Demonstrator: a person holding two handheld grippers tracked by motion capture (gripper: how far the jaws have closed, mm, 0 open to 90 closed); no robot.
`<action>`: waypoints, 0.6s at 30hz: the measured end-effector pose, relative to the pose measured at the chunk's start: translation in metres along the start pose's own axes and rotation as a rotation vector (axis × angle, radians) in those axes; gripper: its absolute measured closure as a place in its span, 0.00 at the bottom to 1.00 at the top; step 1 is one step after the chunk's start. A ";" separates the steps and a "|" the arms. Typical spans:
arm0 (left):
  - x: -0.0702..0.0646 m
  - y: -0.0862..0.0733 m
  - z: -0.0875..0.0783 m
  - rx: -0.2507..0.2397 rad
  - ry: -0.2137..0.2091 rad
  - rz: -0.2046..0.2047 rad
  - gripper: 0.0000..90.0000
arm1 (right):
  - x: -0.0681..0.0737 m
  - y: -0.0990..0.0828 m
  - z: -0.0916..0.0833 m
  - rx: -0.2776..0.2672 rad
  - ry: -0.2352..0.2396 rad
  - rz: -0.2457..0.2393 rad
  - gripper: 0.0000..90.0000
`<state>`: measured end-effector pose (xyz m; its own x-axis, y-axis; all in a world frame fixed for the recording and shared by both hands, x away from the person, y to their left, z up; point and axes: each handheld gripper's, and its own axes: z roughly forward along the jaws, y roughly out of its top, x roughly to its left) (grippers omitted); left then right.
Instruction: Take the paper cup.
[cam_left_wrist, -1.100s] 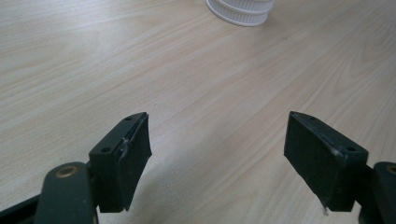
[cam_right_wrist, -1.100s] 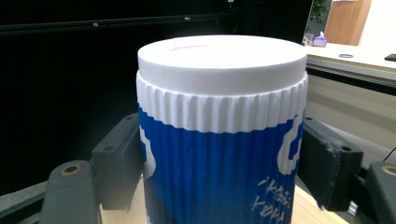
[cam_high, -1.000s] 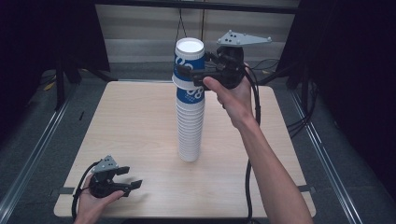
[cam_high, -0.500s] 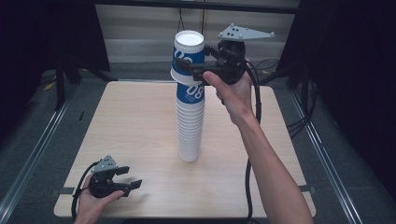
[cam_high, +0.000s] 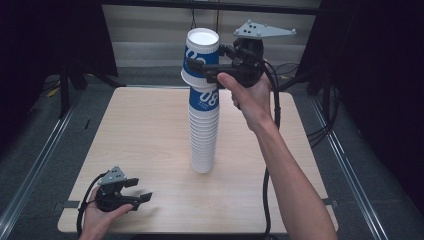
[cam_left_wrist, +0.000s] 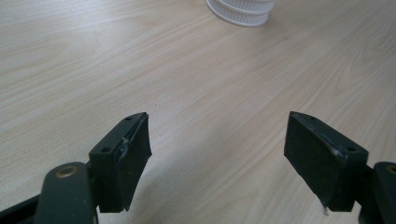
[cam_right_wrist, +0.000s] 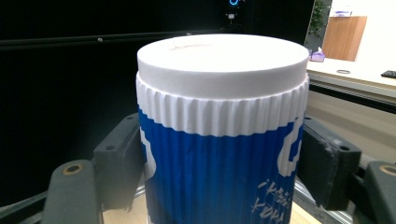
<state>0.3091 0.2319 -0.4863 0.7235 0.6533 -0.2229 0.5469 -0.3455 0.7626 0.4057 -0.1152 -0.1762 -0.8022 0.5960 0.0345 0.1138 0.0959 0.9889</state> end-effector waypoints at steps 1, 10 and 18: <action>0.000 0.000 0.000 0.000 0.001 -0.001 0.25 | 0.000 0.000 0.000 0.000 0.002 0.002 0.28; 0.000 0.000 0.000 0.002 0.002 0.000 0.25 | -0.002 0.001 -0.004 -0.047 0.002 0.012 0.28; 0.000 0.000 0.000 0.000 0.001 0.000 0.25 | -0.003 0.006 -0.012 -0.078 -0.008 0.015 0.28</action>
<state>0.3090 0.2326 -0.4864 0.7236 0.6535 -0.2222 0.5464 -0.3455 0.7630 0.4021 -0.1262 -0.1685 -0.7961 0.6031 0.0490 0.0801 0.0248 0.9965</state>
